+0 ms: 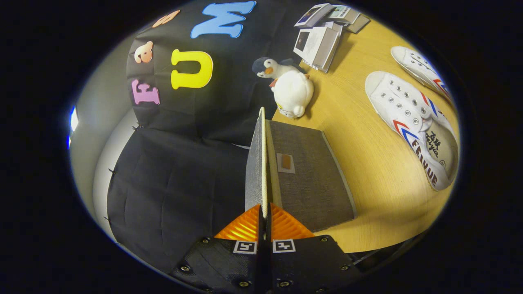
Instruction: Open the storage box then place both shoes into the box .Put the left shoe in first, then the right shoe, with the right side of both shoes facing outward in a uniform manner.
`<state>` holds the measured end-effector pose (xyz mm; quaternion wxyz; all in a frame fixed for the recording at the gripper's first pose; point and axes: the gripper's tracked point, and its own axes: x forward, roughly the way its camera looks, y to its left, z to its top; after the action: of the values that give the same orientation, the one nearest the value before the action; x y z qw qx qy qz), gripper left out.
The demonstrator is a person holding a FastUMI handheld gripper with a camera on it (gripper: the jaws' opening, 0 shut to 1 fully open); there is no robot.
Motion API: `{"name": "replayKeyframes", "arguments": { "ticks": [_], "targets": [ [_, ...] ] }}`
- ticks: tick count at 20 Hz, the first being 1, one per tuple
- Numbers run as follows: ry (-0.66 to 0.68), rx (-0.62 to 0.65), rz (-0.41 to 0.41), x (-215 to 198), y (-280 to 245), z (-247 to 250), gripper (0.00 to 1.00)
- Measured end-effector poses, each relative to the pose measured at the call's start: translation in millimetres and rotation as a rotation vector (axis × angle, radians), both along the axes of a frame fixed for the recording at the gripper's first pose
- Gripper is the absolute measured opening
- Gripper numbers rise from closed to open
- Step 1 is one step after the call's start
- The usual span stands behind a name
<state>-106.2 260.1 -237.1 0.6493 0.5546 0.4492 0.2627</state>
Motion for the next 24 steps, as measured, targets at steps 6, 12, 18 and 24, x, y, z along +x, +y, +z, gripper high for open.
{"name": "replayKeyframes", "arguments": {
  "ticks": [6, 12, 18, 24],
  "targets": [
    [-0.144, -0.046, 0.044, 12.4, 10.3, 59.8, 0.0],
    [-0.243, -0.104, 0.099, 18.6, 42.0, 99.0, 0.0],
    [-0.326, -0.137, 0.138, 15.4, 80.4, 132.2, 0.0],
    [-0.389, -0.174, 0.172, 8.7, 129.0, 149.1, 0.0]
  ]
}}
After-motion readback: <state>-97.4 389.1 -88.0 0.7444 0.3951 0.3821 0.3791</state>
